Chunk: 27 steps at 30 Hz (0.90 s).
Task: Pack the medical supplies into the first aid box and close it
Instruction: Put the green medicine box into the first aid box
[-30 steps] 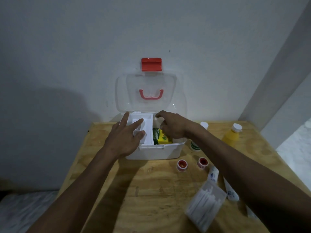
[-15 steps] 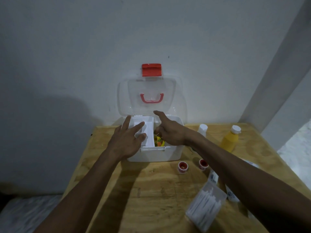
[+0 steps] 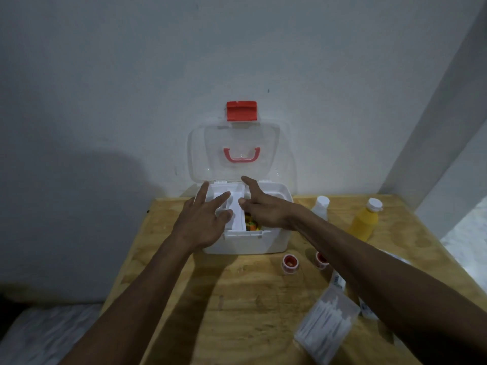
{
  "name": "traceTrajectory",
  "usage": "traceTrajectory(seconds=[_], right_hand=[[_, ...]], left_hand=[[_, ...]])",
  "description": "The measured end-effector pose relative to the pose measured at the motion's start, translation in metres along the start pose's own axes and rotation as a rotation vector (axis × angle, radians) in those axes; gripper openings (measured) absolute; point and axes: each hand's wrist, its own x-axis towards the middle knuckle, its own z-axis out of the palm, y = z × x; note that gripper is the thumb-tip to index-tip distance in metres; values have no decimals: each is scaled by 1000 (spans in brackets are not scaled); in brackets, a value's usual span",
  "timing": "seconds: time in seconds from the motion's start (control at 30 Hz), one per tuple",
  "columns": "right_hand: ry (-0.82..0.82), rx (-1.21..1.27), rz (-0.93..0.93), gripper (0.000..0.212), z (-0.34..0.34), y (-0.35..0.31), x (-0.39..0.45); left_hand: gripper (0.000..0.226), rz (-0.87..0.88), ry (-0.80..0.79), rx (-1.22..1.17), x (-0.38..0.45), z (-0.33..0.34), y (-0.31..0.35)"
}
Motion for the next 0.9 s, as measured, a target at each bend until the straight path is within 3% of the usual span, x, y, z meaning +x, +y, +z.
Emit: traceTrajectory(seconds=[0.4, 0.9], right_hand=[[-41, 147, 53, 66, 4, 6, 13], [-44, 63, 48, 64, 3, 0, 12]], left_hand=[[52, 5, 14, -4, 2, 2, -2], [52, -5, 14, 8, 3, 3, -2]])
